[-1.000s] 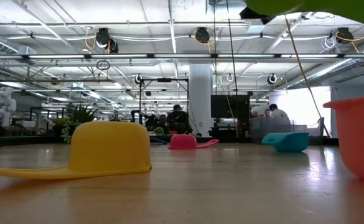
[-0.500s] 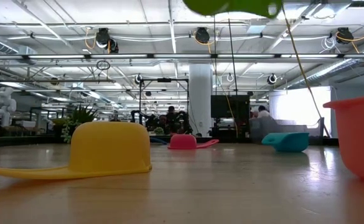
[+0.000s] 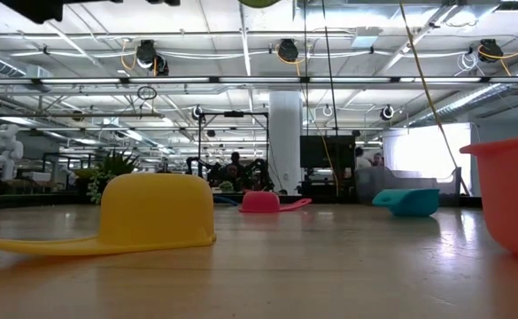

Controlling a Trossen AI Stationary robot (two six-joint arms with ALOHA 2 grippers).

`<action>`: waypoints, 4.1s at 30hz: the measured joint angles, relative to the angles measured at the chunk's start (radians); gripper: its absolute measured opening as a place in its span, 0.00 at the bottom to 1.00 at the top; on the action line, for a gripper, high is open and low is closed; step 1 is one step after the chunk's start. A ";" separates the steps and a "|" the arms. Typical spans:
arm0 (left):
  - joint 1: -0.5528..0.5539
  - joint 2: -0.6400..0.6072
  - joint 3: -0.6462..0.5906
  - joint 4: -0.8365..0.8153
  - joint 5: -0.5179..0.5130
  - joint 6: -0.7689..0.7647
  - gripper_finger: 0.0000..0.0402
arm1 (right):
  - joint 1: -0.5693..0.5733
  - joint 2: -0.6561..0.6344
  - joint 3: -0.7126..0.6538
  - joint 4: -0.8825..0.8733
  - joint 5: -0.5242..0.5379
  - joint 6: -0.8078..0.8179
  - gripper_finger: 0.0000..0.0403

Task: Nest measuring cups in basket
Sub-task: Stack the green measuring cup on top of the orange measuring cup

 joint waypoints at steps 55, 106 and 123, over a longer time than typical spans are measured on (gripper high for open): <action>-0.036 0.052 -0.113 0.288 0.099 0.035 0.08 | -0.162 0.166 -0.231 1.120 -0.295 -0.546 0.01; -0.418 0.051 -0.017 0.146 -0.519 -0.341 0.38 | 0.494 0.240 0.172 0.447 0.281 -0.585 0.00; -0.490 0.113 0.060 -0.123 -0.621 -0.689 0.38 | 0.471 0.424 0.160 0.192 0.272 -0.480 0.00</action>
